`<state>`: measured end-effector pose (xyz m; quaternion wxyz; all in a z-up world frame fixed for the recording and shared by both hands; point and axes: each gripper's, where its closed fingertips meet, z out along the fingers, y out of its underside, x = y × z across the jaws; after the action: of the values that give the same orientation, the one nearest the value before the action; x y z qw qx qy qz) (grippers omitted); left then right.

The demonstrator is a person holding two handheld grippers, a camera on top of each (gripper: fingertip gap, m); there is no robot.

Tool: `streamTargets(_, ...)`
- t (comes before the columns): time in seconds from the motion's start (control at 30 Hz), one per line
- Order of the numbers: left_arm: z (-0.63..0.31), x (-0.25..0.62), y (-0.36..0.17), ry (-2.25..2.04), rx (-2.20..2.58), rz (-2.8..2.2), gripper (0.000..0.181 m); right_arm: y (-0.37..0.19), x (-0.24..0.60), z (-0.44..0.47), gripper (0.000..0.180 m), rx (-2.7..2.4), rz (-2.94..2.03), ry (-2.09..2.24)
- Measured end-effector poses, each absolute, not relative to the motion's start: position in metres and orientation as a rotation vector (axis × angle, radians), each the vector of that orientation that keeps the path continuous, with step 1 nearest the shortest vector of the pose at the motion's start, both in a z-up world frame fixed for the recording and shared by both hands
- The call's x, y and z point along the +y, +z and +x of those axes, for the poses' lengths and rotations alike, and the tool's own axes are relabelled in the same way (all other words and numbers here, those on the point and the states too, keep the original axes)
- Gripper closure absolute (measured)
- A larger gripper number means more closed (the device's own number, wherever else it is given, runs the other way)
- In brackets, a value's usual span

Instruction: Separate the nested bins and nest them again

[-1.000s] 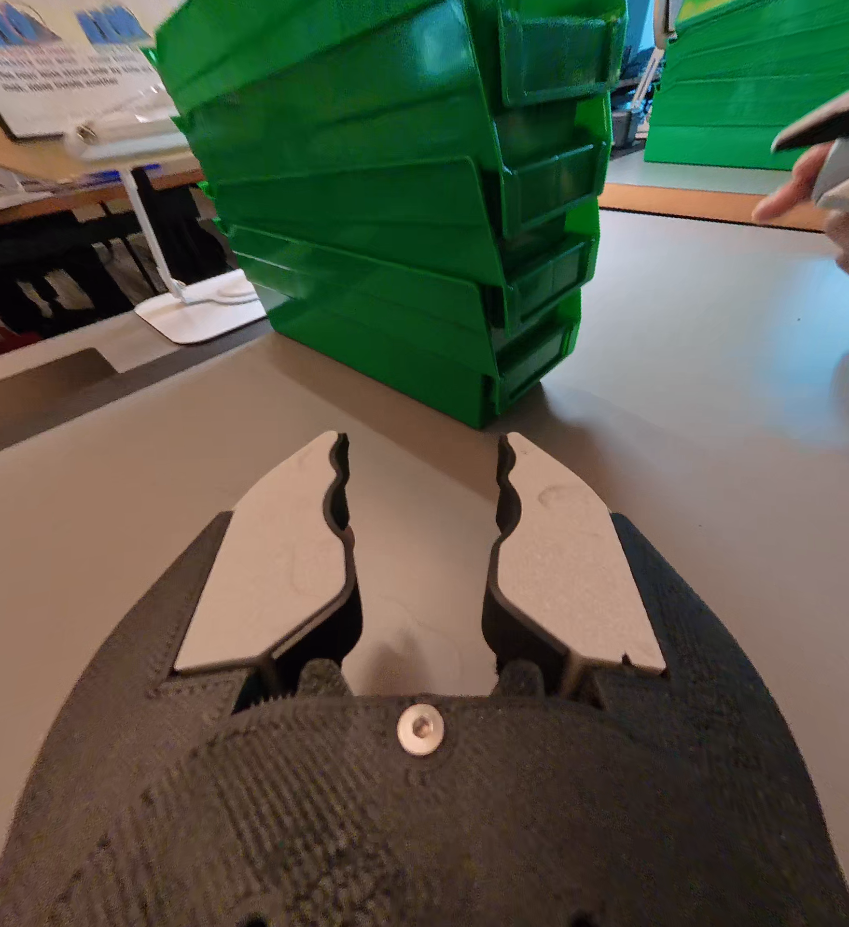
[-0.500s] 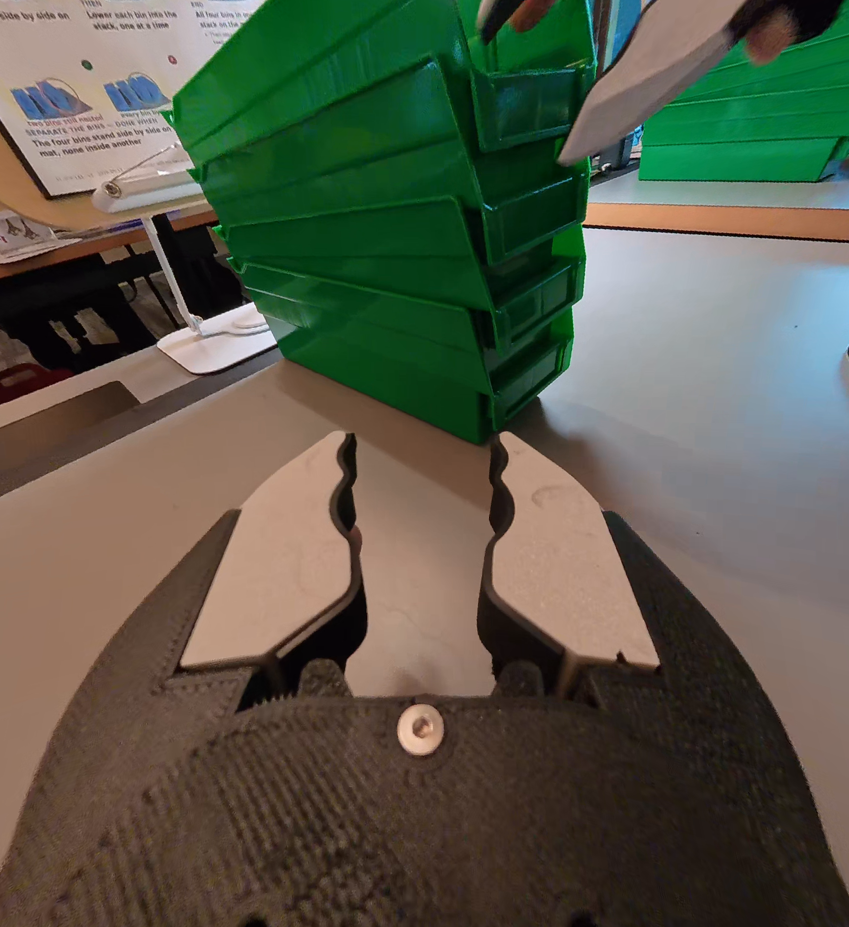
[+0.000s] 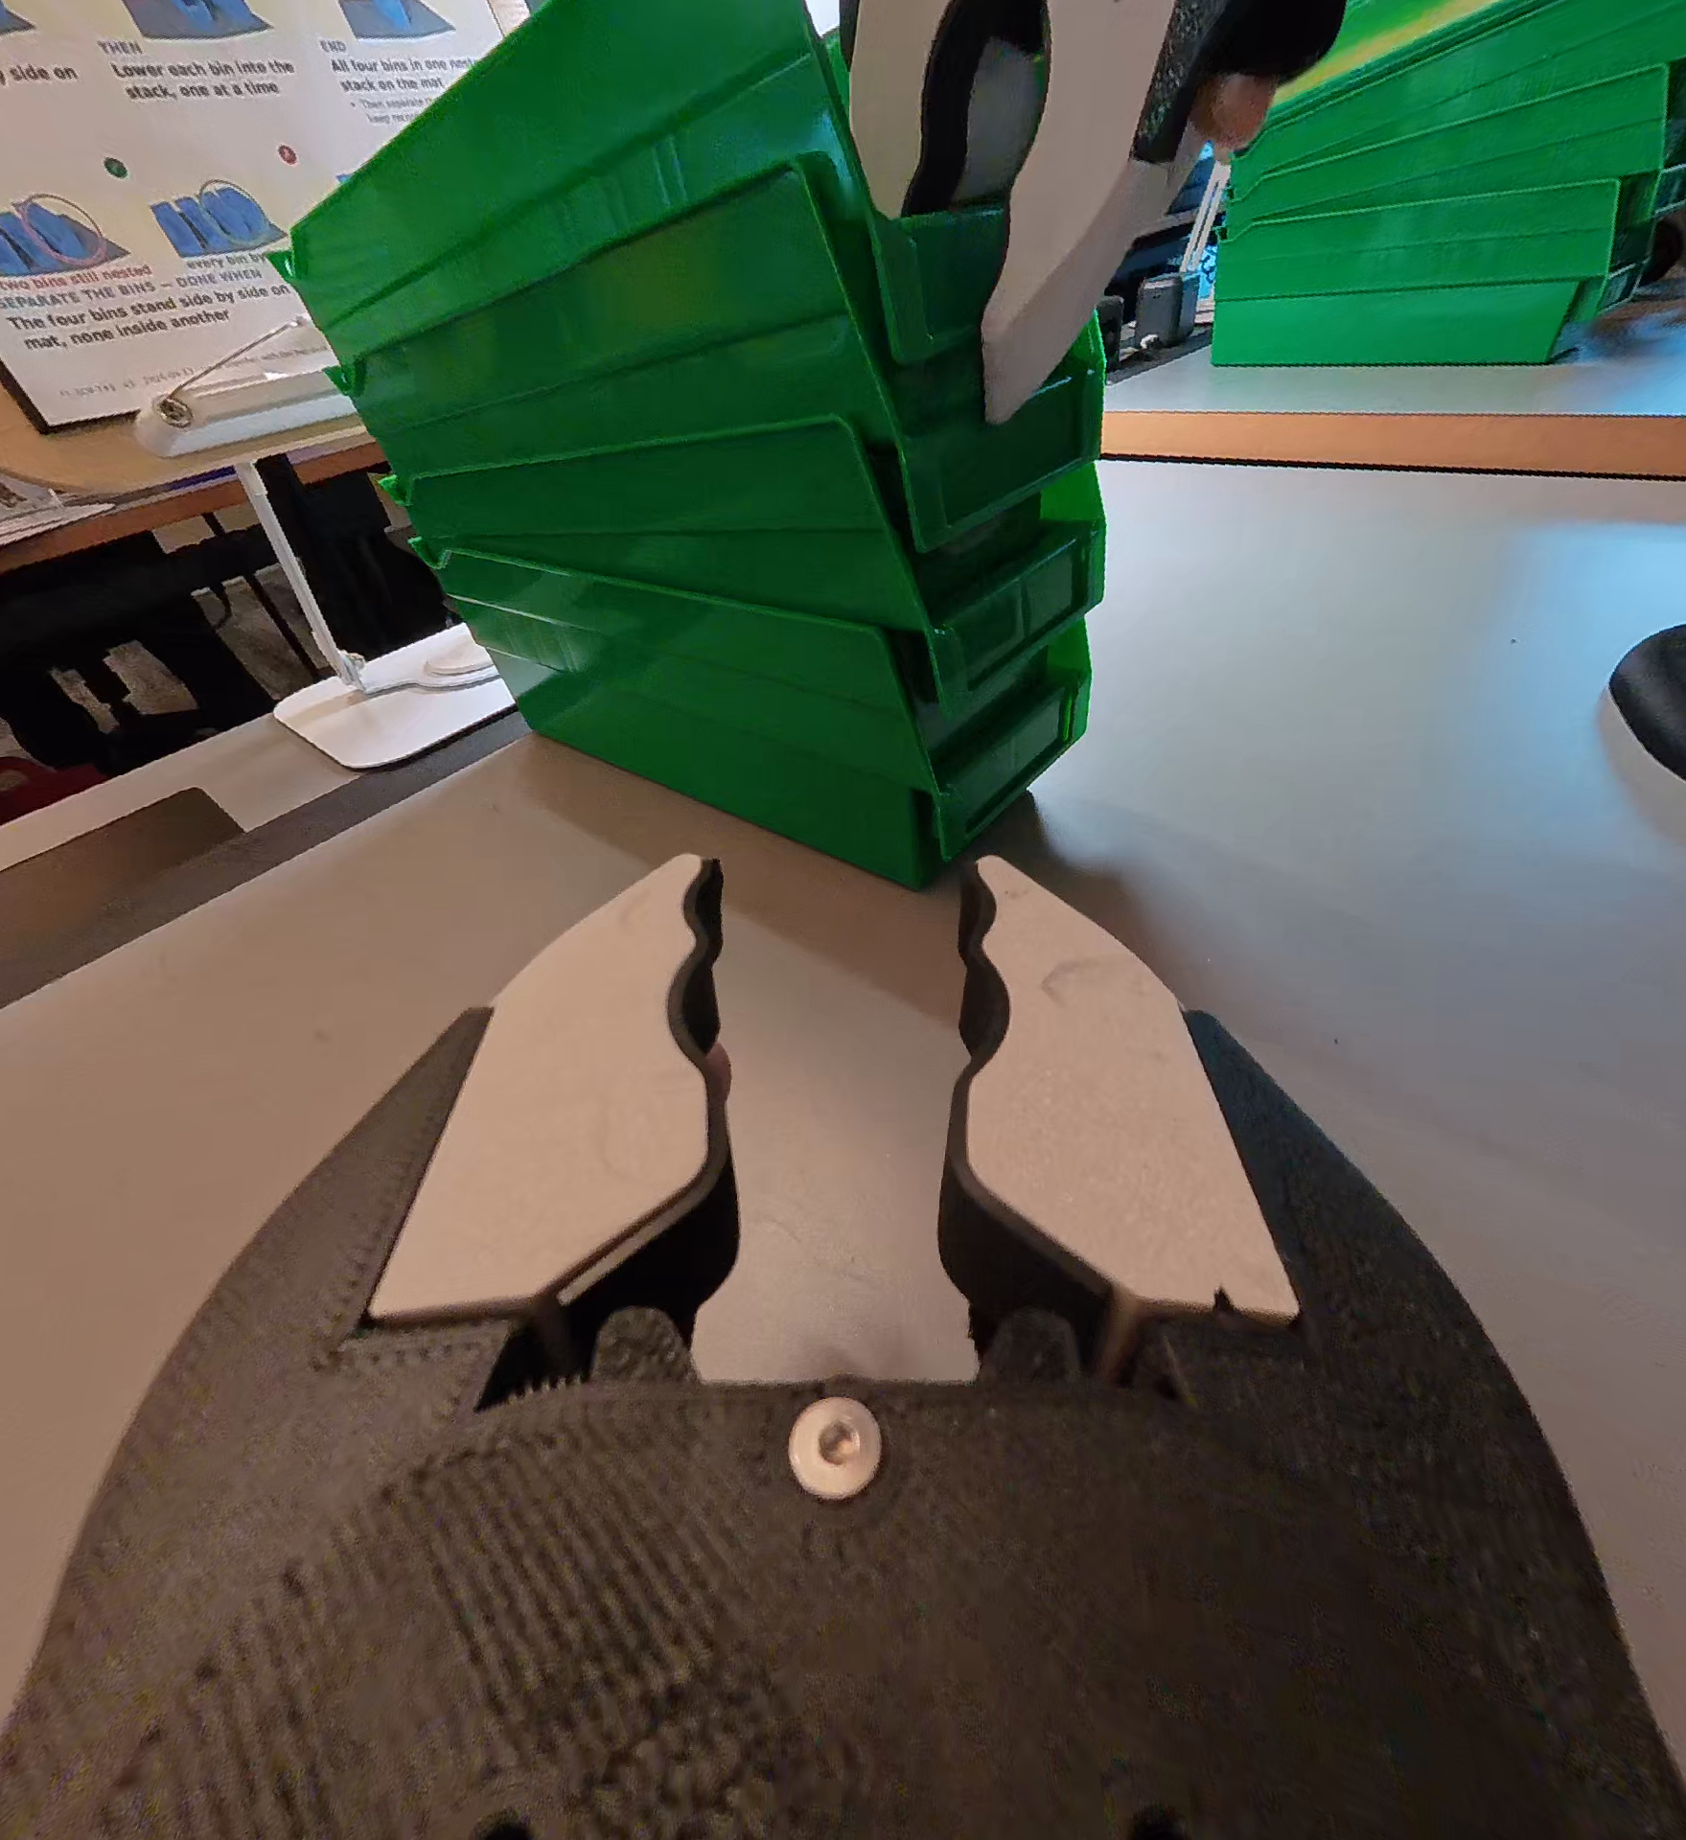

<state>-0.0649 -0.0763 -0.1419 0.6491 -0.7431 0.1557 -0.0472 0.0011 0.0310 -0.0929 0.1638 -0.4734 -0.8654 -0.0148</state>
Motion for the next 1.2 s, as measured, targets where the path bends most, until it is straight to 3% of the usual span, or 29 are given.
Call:
streamTargets(0.83,-0.061,-0.077,-0.145,-0.111,0.389,-1.699,0.139,-0.008,0.036,-0.006,0.153,-2.577,-1.466,0.221)
streamTargets(1.2,-0.056,-0.075,-0.139,-0.118,0.39,-1.674,0.14,-0.041,0.025,0.001,0.15,-2.567,-1.235,-0.094)
